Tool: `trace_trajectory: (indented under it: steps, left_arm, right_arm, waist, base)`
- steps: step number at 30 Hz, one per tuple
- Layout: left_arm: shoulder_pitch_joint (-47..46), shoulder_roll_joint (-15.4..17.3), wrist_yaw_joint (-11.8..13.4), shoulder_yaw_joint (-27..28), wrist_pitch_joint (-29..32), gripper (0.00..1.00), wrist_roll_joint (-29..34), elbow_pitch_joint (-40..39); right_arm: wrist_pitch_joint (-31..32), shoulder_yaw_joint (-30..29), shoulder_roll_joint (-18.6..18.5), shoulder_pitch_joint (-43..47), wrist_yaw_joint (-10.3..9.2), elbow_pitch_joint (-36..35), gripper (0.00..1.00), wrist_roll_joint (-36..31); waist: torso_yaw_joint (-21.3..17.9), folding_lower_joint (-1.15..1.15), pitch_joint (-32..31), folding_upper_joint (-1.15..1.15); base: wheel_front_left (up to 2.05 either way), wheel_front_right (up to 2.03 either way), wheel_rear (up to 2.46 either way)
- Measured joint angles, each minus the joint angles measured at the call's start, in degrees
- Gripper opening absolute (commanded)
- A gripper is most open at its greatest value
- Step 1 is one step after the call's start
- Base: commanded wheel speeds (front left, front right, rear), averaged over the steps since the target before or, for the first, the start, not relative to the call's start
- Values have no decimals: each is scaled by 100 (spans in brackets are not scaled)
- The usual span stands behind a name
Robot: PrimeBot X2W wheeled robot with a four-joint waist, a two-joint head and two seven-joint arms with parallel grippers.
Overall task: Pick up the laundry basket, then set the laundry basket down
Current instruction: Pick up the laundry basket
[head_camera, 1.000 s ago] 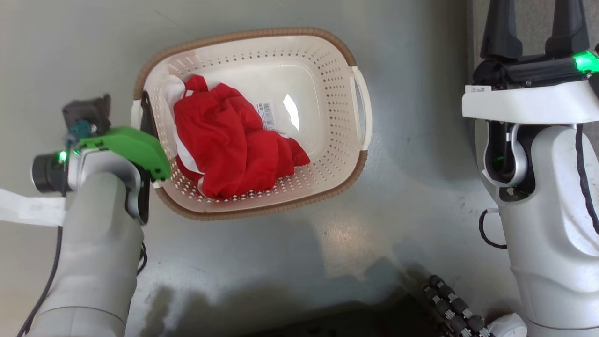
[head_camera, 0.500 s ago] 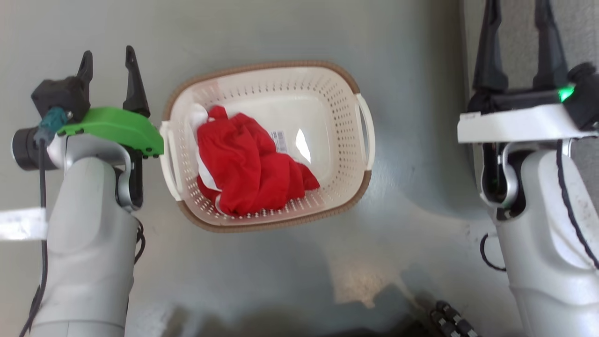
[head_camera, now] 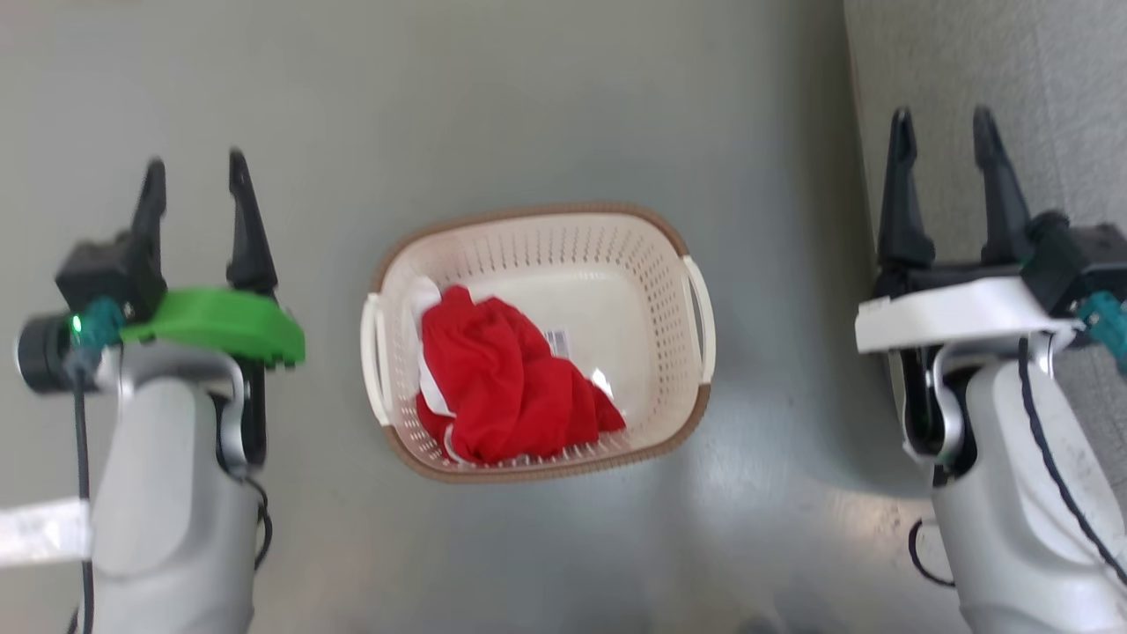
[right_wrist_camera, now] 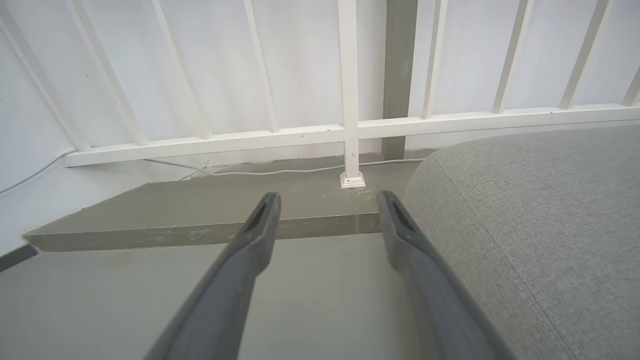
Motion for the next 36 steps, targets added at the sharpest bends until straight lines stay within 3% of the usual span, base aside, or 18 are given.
trace_trajectory:
  steps: [24,36]
  left_arm:
    - [2633,5,16,164,0,100,51,-722]
    - [3333,22,108,109,1,100,52,-969]
  right_arm:
    - [1,224,57,1775,25,398,100,162]
    - [1,330,77,2321,23,379,100,201]
  waist:
    - [203,0,-2053,0]
    - [194,-1,-2805,0]
  base:
    - [0,0,0]
    - [0,0,0]
